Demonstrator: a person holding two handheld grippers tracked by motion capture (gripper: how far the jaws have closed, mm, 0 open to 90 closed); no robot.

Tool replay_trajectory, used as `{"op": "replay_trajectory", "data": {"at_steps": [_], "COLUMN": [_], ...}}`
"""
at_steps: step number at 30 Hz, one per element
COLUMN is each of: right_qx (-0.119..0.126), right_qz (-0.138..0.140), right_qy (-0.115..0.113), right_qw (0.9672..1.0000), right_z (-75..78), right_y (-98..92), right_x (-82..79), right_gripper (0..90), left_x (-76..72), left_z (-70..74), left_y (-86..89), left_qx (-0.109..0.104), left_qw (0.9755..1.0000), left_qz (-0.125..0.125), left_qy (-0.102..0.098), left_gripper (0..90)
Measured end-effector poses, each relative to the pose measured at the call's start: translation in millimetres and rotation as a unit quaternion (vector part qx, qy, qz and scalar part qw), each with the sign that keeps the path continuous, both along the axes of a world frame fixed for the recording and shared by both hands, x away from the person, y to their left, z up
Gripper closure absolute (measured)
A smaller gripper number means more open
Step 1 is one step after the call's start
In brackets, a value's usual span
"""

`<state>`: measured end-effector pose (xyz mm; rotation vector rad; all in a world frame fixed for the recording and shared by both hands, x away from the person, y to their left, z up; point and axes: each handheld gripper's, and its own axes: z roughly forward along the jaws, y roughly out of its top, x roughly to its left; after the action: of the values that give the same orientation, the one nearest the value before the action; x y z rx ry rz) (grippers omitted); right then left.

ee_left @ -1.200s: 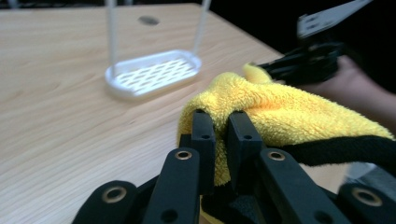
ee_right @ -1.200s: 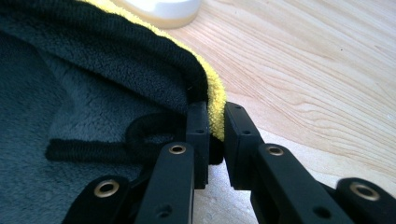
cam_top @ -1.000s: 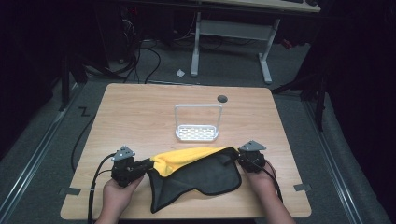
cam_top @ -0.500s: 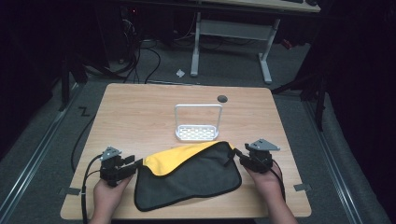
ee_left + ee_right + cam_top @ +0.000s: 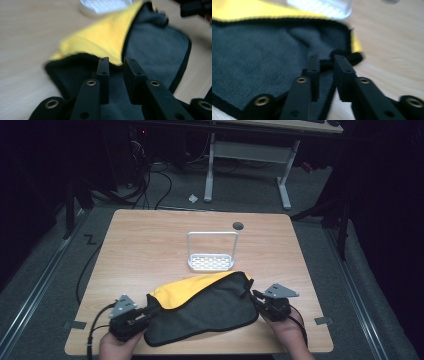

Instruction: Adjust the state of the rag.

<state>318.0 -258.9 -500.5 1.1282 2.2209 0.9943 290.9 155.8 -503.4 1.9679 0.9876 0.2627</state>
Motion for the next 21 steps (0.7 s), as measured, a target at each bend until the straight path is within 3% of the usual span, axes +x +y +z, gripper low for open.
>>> {"op": "replay_trajectory", "data": {"at_steps": [2,3,4,6,7,15,16,17,21], "right_qx": [-0.024,-0.038,-0.048,-0.046,-0.049,-0.044,-0.044,-0.041,-0.038], "right_qz": [0.003,0.002,0.001,0.001,0.002,0.009,0.009,0.009,0.012], "right_qy": [0.028,0.033,0.042,0.042,0.042,0.055,0.055,0.056,0.059], "right_qw": [0.9993,0.9987,0.998,0.9981,0.9979,0.9975,0.9975,0.9975,0.9975], "right_z": [-12.9,-18.6,-23.2,-24.4,-23.9,-22.5,-22.5,-22.7,-22.2], "right_y": [5.7,7.4,8.1,5.3,3.8,-16.3,-16.3,-19.1,-21.7], "right_x": [9.8,13.5,15.7,12.9,10.1,-40.3,-40.3,-52.9,-64.9], "right_gripper": [87.0,87.6,87.9,88.1,88.1,87.8,87.8,87.3,84.7], "left_x": [6.8,6.8,12.2,14.7,14.5,-4.8,-4.8,-10.1,-12.1], "left_z": [-11.3,-11.3,-20.2,-25.7,-27.6,-25.9,-25.9,-25.7,-24.8], "left_y": [-10.4,-10.4,-15.3,-17.1,-15.9,-14.0,-14.0,-14.3,-16.0], "left_qx": [0.018,0.018,0.028,0.04,0.035,0.032,0.032,0.032,0.032], "left_qw": [0.9996,0.9996,0.9991,0.9982,0.9983,0.9965,0.9965,0.996,0.9956], "left_qz": [-0.01,-0.01,-0.012,-0.014,-0.017,-0.046,-0.046,-0.053,-0.058], "left_qy": [0.018,0.018,0.031,0.041,0.044,0.061,0.061,0.064,0.066], "left_gripper": [77.4,77.4,77.4,76.6,75.7,71.9,71.5,71.1,68.8]}}
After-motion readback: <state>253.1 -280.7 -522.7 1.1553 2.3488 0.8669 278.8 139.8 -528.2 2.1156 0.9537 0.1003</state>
